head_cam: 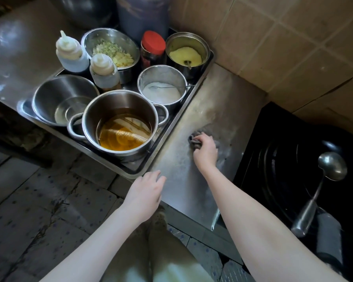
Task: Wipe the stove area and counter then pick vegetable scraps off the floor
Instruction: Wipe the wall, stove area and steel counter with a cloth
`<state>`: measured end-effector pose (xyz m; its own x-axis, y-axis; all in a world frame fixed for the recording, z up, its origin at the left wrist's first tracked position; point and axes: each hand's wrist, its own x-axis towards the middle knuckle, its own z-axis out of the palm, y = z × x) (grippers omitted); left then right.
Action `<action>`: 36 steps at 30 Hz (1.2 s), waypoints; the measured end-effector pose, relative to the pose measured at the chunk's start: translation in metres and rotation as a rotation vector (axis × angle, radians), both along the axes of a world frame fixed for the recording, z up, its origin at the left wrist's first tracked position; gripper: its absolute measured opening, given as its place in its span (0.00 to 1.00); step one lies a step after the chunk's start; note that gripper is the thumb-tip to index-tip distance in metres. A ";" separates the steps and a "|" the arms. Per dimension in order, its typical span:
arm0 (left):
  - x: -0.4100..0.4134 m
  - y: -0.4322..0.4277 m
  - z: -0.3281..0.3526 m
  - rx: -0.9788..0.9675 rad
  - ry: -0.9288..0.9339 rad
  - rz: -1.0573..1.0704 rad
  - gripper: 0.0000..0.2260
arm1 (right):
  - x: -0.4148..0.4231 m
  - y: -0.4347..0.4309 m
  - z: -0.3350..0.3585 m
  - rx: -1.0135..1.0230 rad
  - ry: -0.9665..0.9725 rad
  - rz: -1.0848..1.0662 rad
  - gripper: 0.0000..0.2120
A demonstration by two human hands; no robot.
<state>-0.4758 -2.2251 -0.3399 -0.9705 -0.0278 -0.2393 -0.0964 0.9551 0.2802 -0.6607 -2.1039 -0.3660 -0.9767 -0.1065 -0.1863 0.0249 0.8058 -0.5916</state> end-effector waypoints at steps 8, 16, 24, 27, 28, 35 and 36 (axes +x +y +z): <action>0.000 0.005 0.003 -0.028 0.007 -0.002 0.12 | 0.048 0.010 -0.003 0.084 0.029 0.549 0.12; 0.002 0.001 0.007 -0.030 -0.007 -0.016 0.11 | 0.091 0.043 -0.006 0.174 0.029 0.674 0.21; -0.021 0.003 0.015 -0.026 0.028 -0.069 0.11 | 0.084 0.072 -0.008 0.212 0.060 0.331 0.20; -0.033 0.005 0.016 -0.021 0.058 -0.075 0.11 | 0.072 0.076 -0.006 0.197 0.082 0.171 0.20; -0.037 0.005 0.017 -0.020 0.065 -0.074 0.10 | 0.066 0.074 -0.005 0.187 0.072 0.119 0.21; -0.072 0.011 0.016 -0.018 0.044 -0.068 0.12 | 0.040 0.036 -0.009 0.306 0.029 0.124 0.25; -0.077 0.011 0.016 -0.025 0.039 -0.065 0.12 | 0.036 0.032 -0.011 0.311 0.029 0.167 0.25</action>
<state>-0.5528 -2.2143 -0.3239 -0.9791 0.0303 -0.2009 -0.0232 0.9656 0.2589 -0.6250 -2.0719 -0.3773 -0.9559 -0.2076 -0.2076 -0.1354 0.9392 -0.3154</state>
